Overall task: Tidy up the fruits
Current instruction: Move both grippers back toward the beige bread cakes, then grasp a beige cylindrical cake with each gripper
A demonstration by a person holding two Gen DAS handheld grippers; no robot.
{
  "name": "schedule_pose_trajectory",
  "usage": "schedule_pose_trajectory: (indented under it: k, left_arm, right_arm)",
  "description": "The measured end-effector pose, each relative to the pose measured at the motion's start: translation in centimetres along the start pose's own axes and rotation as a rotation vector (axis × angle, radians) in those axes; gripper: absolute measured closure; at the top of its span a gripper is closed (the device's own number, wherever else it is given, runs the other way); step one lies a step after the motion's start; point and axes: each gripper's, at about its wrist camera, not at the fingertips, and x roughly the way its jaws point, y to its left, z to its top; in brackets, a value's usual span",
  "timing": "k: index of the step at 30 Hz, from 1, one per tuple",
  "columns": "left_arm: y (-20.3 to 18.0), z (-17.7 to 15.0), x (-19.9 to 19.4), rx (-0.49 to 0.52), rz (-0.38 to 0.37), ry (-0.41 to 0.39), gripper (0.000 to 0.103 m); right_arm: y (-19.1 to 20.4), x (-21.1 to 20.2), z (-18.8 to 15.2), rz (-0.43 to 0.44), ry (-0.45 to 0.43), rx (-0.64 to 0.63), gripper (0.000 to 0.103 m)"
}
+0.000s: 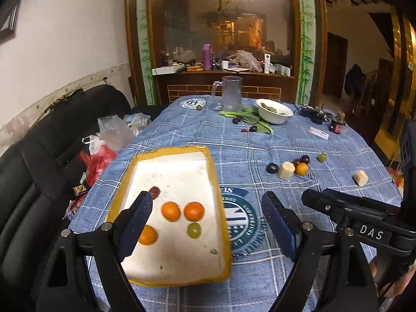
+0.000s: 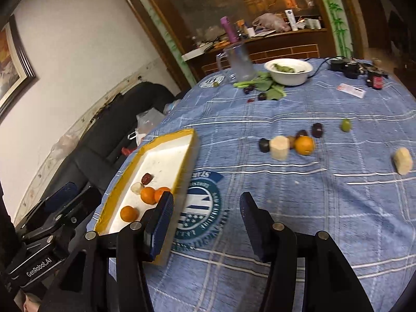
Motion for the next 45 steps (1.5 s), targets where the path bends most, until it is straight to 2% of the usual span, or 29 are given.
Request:
schedule_pose_trajectory:
  k: [7,12,18,26,32,37,39,43,45]
  left_arm:
    - [-1.9,-0.3,0.1,0.031,-0.022,0.034,0.018]
    - [-2.0,-0.5,1.3,0.014,-0.061,0.079,0.017]
    - [-2.4,-0.6,3.9,-0.02,-0.105,0.138,0.017]
    - [-6.5,0.8,8.0,-0.004,-0.221,0.184,0.017]
    - [-10.4,2.1,13.3,0.018,-0.224,0.212,0.018]
    - [-12.5,2.8,18.2,0.02,-0.262,0.266,0.018]
    - [-13.4,3.0,20.1,0.04,-0.293,0.276,0.019]
    - [-14.7,3.2,21.8,0.103,-0.291,0.262,0.028]
    - [-15.1,3.2,22.9,0.134,-0.277,0.261,0.031]
  right_arm:
    - [-2.5,-2.1,-0.9,-0.019,-0.028,0.033,0.045]
    - [-4.8,-2.6,-1.0,-0.052,-0.03,0.06,0.045]
    - [-10.1,-4.2,-0.8,-0.2,-0.038,0.092,0.045]
    - [-17.9,-5.7,1.9,-0.383,-0.071,0.151,0.045]
    - [-22.9,-3.5,4.0,-0.492,-0.036,0.181,0.046]
    - [-24.6,-1.1,4.2,-0.598,-0.012,0.167,0.044]
    - [-25.1,-0.8,4.3,-0.607,-0.019,0.156,0.044]
    - [-25.7,-0.5,4.1,-0.619,-0.027,0.152,0.044]
    - [-26.3,0.0,3.8,-0.602,0.004,0.174,0.044]
